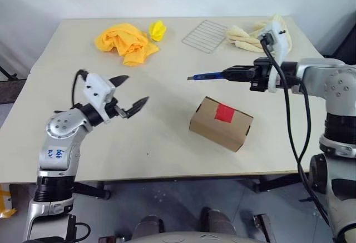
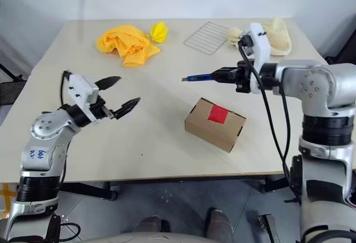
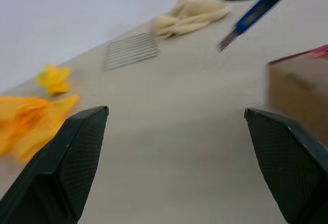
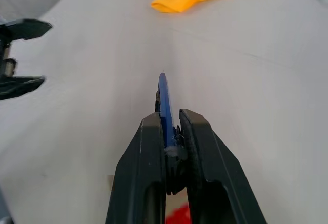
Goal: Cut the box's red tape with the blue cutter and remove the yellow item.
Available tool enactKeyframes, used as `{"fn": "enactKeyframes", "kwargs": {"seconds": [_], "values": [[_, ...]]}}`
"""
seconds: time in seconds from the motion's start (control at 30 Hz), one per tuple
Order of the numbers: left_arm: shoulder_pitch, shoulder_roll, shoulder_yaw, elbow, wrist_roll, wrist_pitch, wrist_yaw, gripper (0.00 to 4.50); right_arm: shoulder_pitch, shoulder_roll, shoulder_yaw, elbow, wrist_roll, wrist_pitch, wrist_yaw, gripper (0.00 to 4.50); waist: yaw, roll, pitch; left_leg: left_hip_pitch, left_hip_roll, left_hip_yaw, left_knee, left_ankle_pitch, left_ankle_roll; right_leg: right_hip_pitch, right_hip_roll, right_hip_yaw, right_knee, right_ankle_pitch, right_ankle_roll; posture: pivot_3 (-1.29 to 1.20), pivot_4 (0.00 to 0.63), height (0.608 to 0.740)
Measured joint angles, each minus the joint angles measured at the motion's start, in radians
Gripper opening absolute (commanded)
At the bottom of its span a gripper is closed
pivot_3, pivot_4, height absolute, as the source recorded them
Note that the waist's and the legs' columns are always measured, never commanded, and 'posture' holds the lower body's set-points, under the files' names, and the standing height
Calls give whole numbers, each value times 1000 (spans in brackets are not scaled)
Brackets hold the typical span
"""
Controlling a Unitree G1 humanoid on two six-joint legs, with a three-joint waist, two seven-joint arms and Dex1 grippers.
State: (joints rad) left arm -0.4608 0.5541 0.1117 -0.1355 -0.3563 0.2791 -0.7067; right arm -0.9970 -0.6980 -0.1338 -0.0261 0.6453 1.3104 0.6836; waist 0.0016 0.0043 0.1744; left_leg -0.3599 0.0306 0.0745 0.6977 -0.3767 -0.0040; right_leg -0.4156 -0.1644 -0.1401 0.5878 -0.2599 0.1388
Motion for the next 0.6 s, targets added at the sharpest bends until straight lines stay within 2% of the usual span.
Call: {"fn": "enactKeyframes", "kwargs": {"seconds": [0.23,0.33,0.6], "values": [[-61,-77,-167,-43,-53,174,-53,4500,123,-111,-97,-155,2,-93,2,145,-1,-1,0,0,0,0,0,0,0,0,0,0,0,0,0,0,150,740],[-106,-128,-222,-28,-34,218,-32,3876,181,-139,-135,-211,10,-97,1,145,1,-1,0,0,0,1,0,0,0,0,0,1,-1,0,0,0,150,740],[-207,-260,-303,84,34,269,43,1377,302,-202,-183,-335,60,-92,3,145,17,-2,1,0,0,1,1,0,0,0,0,1,-1,0,1,0,150,740]]}}
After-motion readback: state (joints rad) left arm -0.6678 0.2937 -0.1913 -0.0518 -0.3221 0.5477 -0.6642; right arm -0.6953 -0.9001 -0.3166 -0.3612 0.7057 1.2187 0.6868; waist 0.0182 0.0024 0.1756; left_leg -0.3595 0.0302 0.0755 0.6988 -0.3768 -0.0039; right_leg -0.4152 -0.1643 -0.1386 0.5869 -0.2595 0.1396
